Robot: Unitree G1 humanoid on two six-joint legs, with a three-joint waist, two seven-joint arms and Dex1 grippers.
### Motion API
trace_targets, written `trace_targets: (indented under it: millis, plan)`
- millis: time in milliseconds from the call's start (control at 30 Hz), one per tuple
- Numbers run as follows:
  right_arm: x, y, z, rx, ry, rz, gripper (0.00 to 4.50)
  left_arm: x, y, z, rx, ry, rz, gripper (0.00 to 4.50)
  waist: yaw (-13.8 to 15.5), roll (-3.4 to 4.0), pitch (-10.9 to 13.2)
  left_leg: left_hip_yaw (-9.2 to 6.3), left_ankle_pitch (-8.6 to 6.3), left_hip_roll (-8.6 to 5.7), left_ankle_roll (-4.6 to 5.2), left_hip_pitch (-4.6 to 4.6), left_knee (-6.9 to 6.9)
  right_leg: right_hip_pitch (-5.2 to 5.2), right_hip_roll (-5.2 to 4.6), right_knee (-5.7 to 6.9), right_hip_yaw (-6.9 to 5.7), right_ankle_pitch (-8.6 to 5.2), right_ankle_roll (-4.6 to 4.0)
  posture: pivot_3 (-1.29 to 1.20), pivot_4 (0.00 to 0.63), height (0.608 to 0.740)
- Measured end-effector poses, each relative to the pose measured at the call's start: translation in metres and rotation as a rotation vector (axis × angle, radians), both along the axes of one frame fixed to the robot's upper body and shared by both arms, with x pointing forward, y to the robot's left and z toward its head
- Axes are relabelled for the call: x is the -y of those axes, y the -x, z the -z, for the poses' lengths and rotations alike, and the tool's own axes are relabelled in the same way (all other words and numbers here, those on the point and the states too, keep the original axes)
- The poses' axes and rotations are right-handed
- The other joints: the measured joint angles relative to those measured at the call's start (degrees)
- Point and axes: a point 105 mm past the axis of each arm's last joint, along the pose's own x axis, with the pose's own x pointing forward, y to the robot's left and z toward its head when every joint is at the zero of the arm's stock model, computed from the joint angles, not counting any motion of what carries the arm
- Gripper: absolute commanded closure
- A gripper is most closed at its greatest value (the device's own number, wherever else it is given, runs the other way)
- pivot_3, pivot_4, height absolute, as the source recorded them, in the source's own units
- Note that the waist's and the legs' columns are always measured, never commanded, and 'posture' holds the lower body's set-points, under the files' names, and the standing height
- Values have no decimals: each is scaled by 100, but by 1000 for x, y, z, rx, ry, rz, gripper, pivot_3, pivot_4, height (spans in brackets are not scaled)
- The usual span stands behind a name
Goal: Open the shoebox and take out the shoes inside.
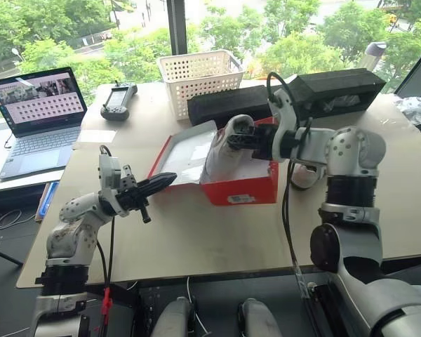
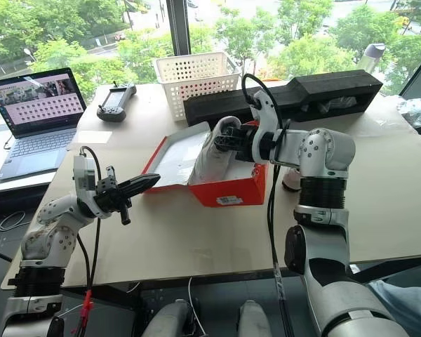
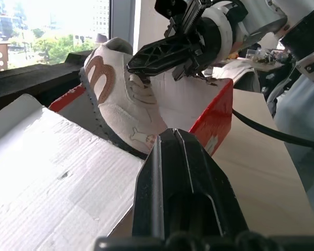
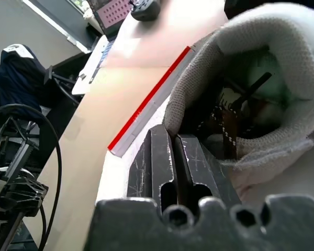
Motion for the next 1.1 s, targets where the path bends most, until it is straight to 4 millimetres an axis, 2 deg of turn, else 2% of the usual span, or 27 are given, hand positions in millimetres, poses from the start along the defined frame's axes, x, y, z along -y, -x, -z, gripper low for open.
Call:
trace_targets:
  millis: [100, 300, 367, 533, 633, 800, 900, 1000, 1100]
  plan:
    - [8, -2, 2, -22, -57, 23, 4441, 0, 0, 0, 0, -3, 0, 4500, 29, 0, 0, 0, 0, 0, 0, 0, 0, 2, 0, -1, -2, 0, 0, 0, 150, 731]
    - [32, -8, 37, -150, -131, 116, 4441, 0, 0, 1, -2, -10, -2, 4500, 37, 0, 0, 1, 0, -1, 0, -1, 0, 1, -1, -1, -2, 0, 0, 0, 150, 731]
    - [41, -8, 39, -169, -192, 141, 4441, 0, 0, 1, -3, -11, -1, 4500, 38, 0, 0, 1, 0, -1, 1, -1, -1, 1, -1, -1, -2, 0, 0, 0, 150, 731]
    - [58, -9, 28, -138, -289, 180, 4441, 0, 0, 1, -3, -16, 0, 4500, 24, 0, 0, 1, 0, 2, 1, -1, 0, 2, 1, -1, -1, 0, 0, 0, 150, 731]
    - [59, -7, 17, -109, -337, 169, 4441, 0, 0, 1, -3, -18, 3, 4500, 20, 0, 0, 2, 0, 2, 1, -1, 0, 1, 1, -1, -1, 0, 0, 0, 150, 731]
    - [57, -5, -16, -41, -459, 127, 4441, 0, -1, 1, -4, -23, 8, 4500, 35, 0, 0, 2, 0, 4, 1, -1, -1, 3, 1, -2, -2, 0, 0, 0, 150, 731]
    - [61, -5, -25, -27, -493, 138, 4441, 0, -1, 0, -2, -24, 11, 4500, 45, 1, 0, 1, 0, 3, 1, -1, -1, 4, 0, -5, -3, 0, 0, 0, 150, 731]
    - [75, -4, -32, 0, -466, 184, 4441, -1, -2, 0, -3, -26, 10, 4500, 65, 2, 2, 1, 0, -1, 1, -6, -1, 1, -7, -7, -7, -1, 0, 0, 150, 731]
    - [103, -3, -48, 78, -385, 274, 4441, -1, -2, 2, -7, -32, 7, 4500, 67, 3, 2, 1, 0, -3, 2, -8, -1, 1, -10, -11, -8, -1, 1, 0, 150, 731]
